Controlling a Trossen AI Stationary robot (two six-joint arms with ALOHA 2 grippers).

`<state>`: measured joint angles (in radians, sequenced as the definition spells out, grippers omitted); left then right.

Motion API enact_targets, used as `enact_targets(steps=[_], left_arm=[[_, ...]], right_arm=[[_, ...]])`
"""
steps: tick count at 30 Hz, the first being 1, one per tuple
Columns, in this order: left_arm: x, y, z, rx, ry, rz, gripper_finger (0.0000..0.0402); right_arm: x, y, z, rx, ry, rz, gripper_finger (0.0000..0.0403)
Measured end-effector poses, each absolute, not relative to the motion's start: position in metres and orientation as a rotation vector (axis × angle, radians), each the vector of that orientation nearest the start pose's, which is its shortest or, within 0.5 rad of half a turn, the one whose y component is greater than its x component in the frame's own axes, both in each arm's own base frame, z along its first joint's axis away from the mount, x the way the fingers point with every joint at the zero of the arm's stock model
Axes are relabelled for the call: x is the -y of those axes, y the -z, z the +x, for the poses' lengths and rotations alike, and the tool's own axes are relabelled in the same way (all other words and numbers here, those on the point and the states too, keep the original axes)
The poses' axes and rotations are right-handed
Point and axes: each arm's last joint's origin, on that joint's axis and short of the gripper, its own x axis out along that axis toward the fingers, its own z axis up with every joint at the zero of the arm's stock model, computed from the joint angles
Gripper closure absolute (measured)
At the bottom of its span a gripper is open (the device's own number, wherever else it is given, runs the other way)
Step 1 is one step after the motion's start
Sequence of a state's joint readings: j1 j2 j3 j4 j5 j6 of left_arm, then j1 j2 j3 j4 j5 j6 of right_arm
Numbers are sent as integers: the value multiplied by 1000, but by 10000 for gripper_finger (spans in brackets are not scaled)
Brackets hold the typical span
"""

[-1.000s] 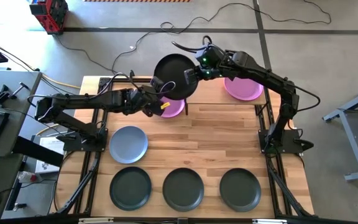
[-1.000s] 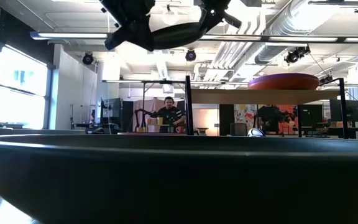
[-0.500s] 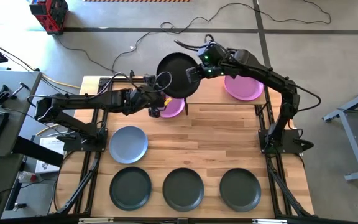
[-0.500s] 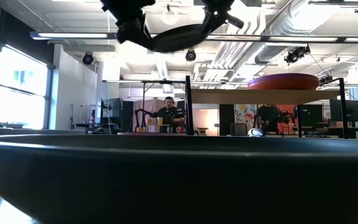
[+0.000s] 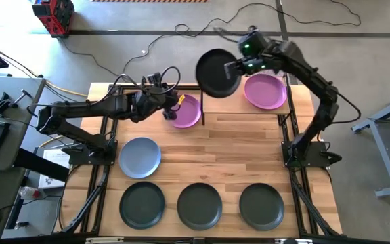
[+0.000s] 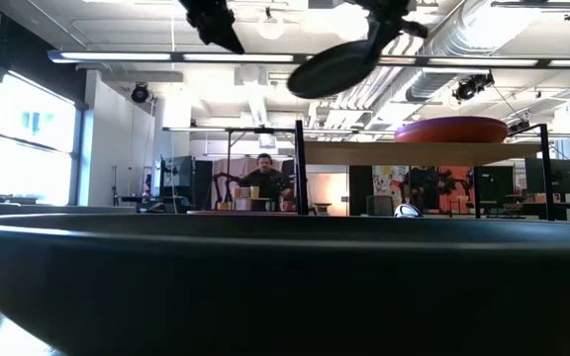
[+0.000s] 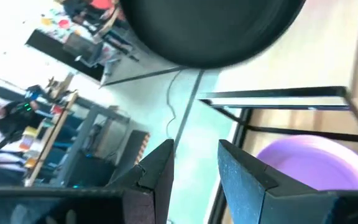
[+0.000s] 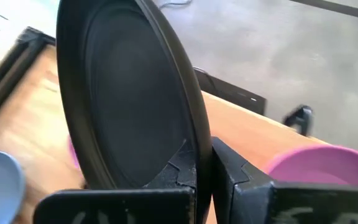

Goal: Place and stack plates onto a shelf
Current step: Stack the top black plate on top of the violet plate on the shelf

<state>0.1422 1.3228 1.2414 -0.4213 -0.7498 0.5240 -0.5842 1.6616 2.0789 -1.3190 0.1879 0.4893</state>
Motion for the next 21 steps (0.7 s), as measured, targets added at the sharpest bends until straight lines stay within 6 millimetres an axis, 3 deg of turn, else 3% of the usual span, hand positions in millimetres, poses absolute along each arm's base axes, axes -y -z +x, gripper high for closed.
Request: enact_targets(steps=[7, 15, 21], left_arm=[[-60, -363, 272, -715, -785, 639, 291], [-64, -365, 266, -717, -807, 617, 291], [-68, -365, 265, -722, -823, 608, 291]], right_arm=[[165, -460, 210, -741, 964, 641, 403], [142, -466, 182, -799, 1078, 599, 403], [117, -448, 158, -779, 1147, 652, 403]])
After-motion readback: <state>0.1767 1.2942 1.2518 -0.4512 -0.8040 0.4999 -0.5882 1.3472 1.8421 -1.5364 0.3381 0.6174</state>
